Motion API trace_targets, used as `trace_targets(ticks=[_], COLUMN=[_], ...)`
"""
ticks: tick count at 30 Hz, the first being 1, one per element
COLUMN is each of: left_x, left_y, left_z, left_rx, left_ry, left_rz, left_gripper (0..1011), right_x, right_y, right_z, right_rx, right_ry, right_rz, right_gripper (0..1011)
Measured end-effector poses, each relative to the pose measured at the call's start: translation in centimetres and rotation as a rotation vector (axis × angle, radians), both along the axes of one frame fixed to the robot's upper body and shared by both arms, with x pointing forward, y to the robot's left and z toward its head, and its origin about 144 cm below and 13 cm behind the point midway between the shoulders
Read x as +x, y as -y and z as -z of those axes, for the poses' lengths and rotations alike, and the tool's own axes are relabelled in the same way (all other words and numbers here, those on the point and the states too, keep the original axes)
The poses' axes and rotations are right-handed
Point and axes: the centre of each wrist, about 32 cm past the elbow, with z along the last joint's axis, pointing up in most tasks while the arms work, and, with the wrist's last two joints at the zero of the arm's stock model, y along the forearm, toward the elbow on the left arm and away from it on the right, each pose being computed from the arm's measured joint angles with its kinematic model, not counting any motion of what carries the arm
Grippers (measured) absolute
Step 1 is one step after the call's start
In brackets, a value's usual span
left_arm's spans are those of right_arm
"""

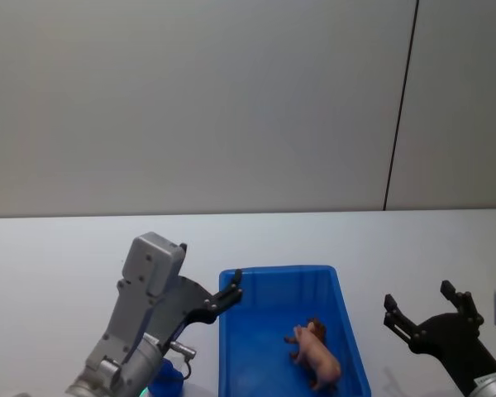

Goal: Pick up the two dolls from the table and place them into the box.

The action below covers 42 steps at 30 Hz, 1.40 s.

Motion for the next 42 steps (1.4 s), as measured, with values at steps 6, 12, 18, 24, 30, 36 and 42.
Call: trace_targets(ticks=[6, 12, 18, 24, 30, 36, 42], left_x=[-0.4, -0.9, -1.3, -1.7, -2.1, -2.4, -2.6], left_y=[-1.0, -2.0, -2.9, -3.8, -4.5, -5.1, -5.7], left_z=[0.1, 0.3, 0.6, 1.1, 1.8, 2.6, 3.4], left_rx=[0.009, 0.016, 0.021, 0.016, 0.007, -0.001, -0.006], left_ry=[-0.028, -0.060, -0.096, -0.133, -0.173, -0.210, -0.246], left_rz=[-0.020, -0.038, -0.052, -0.062, -0.069, -0.073, -0.074], left_gripper=[1001, 1001, 1001, 1001, 1001, 1001, 1001], right_x=[-0.1, -0.1, -0.1, -0.1, -0.1, -0.2, -0.2], right_y=[0.0, 0.1, 0.1, 0.1, 0.1, 0.1, 0.1], right_z=[0.0, 0.0, 0.0, 0.0, 0.0, 0.0, 0.0], right_rx=[-0.001, -0.001, -0.001, -0.002, -0.002, -0.002, -0.002], right_ry=[0.001, 0.002, 0.002, 0.003, 0.003, 0.003, 0.002], right_rz=[0.006, 0.009, 0.012, 0.013, 0.014, 0.014, 0.014], right_gripper=[1001, 1001, 1001, 1001, 1001, 1001, 1001])
